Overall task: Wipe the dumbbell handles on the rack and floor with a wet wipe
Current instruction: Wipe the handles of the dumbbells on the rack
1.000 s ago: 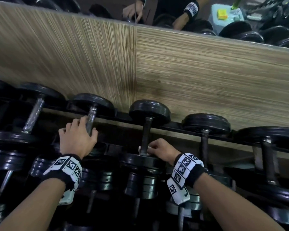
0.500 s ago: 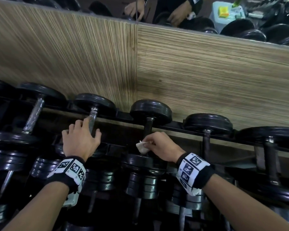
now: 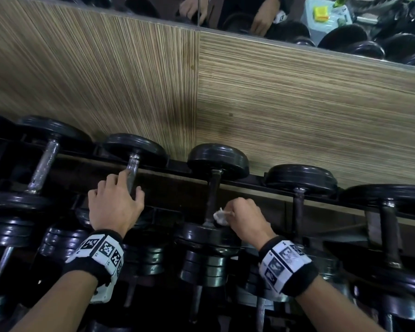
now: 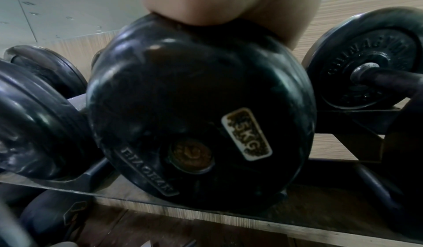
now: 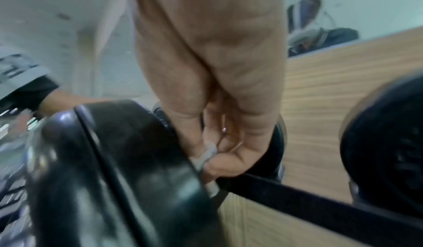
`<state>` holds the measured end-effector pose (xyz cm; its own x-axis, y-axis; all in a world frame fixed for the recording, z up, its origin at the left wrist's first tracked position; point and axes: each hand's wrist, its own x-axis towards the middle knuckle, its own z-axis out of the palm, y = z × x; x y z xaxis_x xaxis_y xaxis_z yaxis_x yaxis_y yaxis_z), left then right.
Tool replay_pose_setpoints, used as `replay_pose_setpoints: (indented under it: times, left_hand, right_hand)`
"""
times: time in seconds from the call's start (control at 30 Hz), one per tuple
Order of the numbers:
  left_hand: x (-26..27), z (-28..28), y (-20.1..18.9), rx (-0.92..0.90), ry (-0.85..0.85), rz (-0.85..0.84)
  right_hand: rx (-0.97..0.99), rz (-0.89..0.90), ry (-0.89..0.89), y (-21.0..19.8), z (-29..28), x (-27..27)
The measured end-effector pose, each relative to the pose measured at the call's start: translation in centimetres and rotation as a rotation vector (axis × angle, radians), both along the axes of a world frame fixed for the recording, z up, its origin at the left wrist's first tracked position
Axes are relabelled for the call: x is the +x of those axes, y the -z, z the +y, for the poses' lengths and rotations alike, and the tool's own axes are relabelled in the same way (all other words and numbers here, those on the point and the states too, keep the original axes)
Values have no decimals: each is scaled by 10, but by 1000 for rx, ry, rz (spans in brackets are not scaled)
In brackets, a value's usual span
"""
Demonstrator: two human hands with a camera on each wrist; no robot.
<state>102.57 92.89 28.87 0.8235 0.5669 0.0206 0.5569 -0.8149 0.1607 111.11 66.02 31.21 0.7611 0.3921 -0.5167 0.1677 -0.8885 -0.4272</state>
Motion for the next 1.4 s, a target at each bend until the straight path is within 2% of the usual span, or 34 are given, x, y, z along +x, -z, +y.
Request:
replay_pose_setpoints:
  times: [0.07, 0.13, 0.23, 0.33, 0.47, 0.57, 0.6, 0.63, 0.67, 0.73, 0.8, 0.9, 1.03, 1.1, 1.17, 1.2, 1.27, 1.33, 1.4]
  left_hand:
    - [0, 0, 1, 1, -3, 3]
    - [0, 1, 2, 3, -3, -4]
    - [0, 2, 3, 1, -6, -34]
    - [-1, 3, 4, 4, -1, -52]
    - [-2, 0, 3, 16, 23, -65]
    - [-3, -7, -1, -7, 57, -115]
    - [-3, -15, -2, -67, 114, -154]
    - [-3, -27, -2, -205, 202, -196]
    - [-3, -43, -4, -423, 291, -207]
    - [-1, -72, -10, -855, 390, -98]
    - [4, -87, -8, -1053, 444, 63]
    - [15, -86, -1, -1099, 520, 124]
    - [31, -72, 13, -887, 351, 76]
    - [39, -65, 19, -805, 271, 150]
    - [46, -63, 27, -808, 279, 303]
    - [50, -65, 30, -852, 300, 375]
    - [54, -70, 36, -1055, 329, 482]
    - [56, -72, 38, -1243, 325, 533]
    - [54, -74, 35, -1312, 312, 543]
  right_hand:
    - [25, -5, 151, 6, 8, 1]
    - [24, 57, 212, 16, 15, 4]
    - [72, 245, 174, 31, 17, 10]
    - [227, 365, 181, 31, 10, 8]
    - [322, 350, 201, 18, -3, 3]
    - [392, 324, 87, 1, -1, -4]
    - [370, 265, 43, -2, 3, -7]
    - [365, 209, 38, -6, 8, -10]
    - [398, 193, 70, -7, 11, -13]
    - [553, 240, 176, -6, 12, -18]
    - [705, 291, 304, -4, 7, -24]
    - [759, 269, 418, 5, -2, -30]
    - [727, 208, 502, 20, -6, -39]
    - [701, 148, 539, 27, -8, -44]
    - [706, 127, 572, 30, -12, -47]
    - [711, 124, 576, 31, -13, -48]
    - [713, 132, 564, 31, -15, -47]
    - [714, 149, 558, 30, -15, -46]
    - [719, 162, 559, 31, -15, -46]
